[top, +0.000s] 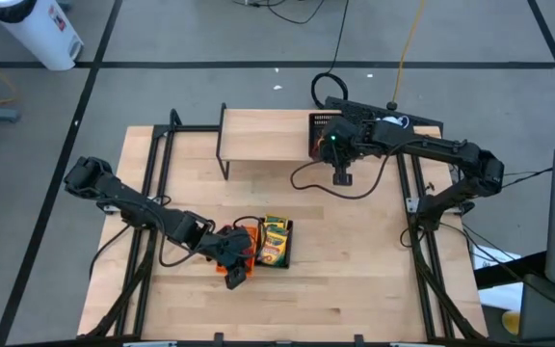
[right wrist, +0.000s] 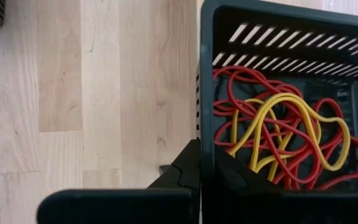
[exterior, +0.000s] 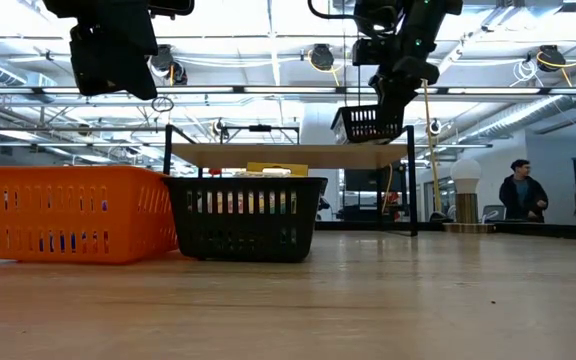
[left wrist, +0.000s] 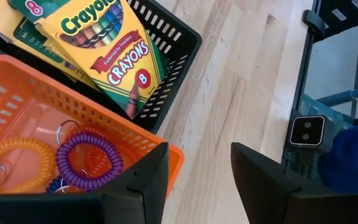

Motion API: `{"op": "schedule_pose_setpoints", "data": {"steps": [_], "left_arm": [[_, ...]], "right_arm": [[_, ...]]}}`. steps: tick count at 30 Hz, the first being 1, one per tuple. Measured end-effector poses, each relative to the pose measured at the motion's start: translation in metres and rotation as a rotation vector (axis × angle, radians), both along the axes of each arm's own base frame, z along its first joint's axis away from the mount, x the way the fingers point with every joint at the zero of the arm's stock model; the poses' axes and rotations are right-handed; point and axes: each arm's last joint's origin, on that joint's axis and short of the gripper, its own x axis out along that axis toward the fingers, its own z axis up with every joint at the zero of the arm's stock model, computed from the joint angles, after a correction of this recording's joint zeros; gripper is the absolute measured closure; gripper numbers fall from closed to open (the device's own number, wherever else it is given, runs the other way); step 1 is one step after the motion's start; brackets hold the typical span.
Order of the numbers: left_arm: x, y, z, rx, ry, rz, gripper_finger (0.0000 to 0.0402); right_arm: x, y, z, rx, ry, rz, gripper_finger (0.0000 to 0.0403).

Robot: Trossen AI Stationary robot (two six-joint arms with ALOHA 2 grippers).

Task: Pick & Place Office Desk Supplies
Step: Put the right black bin on the shelf, then put the black bin on the shelf

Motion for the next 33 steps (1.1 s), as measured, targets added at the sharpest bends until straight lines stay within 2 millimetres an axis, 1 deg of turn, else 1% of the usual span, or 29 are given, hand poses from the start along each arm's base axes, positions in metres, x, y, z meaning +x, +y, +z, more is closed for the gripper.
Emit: {"op": "schedule_pose_setpoints", "data": {"steps": [5, 14, 25, 33], "left_arm": [[0.0, 0.0, 0.0, 0.0, 0.0, 0.001, 0.0231], [0.0, 0.0, 0.0, 0.0, 0.0, 0.002, 0.0231], [0.0, 0.0, 0.0, -0.001, 0.0, 0.003, 0.0231], [0.0, 0.0, 0.0, -0.001, 0.0, 0.003, 0.0231]], "right_arm": [[0.0, 0.0001, 0.0, -0.001, 0.001, 0.003, 0.04], [0.0005, -0.0001, 0.0004, -0.002, -0.007, -0.003, 0.0363], [0.003, -0.0012, 0.002, -0.016, -0.037, -0.001, 0.0298], [-0.0012, 0.0005, 0.0033, -0.009, -0.019, -0.001, 0.0248]]}}
